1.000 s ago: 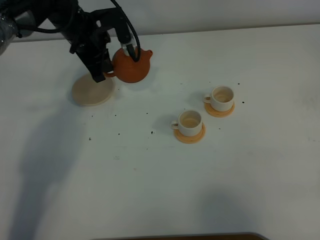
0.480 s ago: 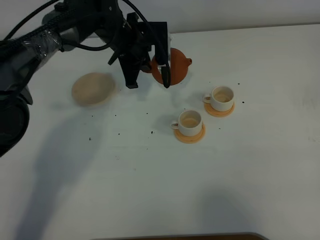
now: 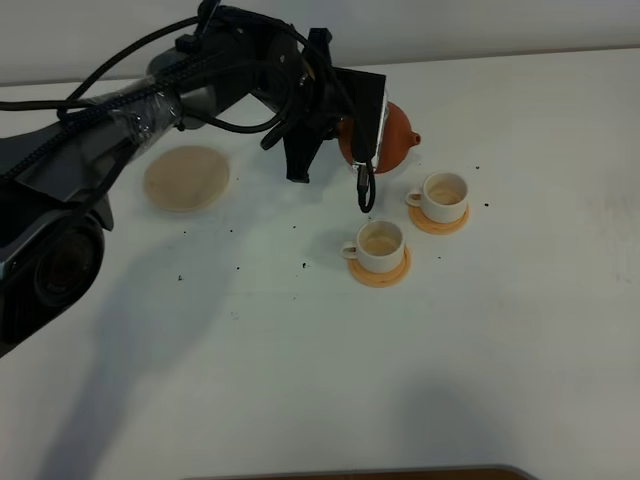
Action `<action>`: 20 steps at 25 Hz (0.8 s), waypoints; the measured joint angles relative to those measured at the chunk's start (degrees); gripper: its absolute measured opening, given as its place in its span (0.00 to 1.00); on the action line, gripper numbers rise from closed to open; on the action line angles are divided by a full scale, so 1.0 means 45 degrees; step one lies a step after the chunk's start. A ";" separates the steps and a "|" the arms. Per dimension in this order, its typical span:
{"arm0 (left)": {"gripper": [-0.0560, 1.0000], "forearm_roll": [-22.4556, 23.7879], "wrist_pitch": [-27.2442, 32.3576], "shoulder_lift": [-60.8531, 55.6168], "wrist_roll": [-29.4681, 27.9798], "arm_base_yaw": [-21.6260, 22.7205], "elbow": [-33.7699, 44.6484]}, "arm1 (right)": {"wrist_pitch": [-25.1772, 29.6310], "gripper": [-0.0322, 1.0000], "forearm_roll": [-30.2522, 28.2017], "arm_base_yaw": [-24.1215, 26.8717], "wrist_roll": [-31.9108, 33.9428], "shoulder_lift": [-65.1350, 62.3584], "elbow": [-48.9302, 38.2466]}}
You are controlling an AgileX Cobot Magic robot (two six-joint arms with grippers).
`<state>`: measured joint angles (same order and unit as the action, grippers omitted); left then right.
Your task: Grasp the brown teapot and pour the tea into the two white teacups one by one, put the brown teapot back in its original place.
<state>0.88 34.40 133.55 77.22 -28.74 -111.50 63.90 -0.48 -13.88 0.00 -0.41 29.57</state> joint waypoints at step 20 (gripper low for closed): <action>0.19 0.1797 -0.0424 0.0000 0.1045 -0.0922 0.0000 | 0.0000 0.26 0.0000 0.0000 0.0000 0.0000 0.0000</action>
<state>8.96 32.49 133.55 81.93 -32.89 -111.50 63.90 -0.48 -13.88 0.00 -0.41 29.57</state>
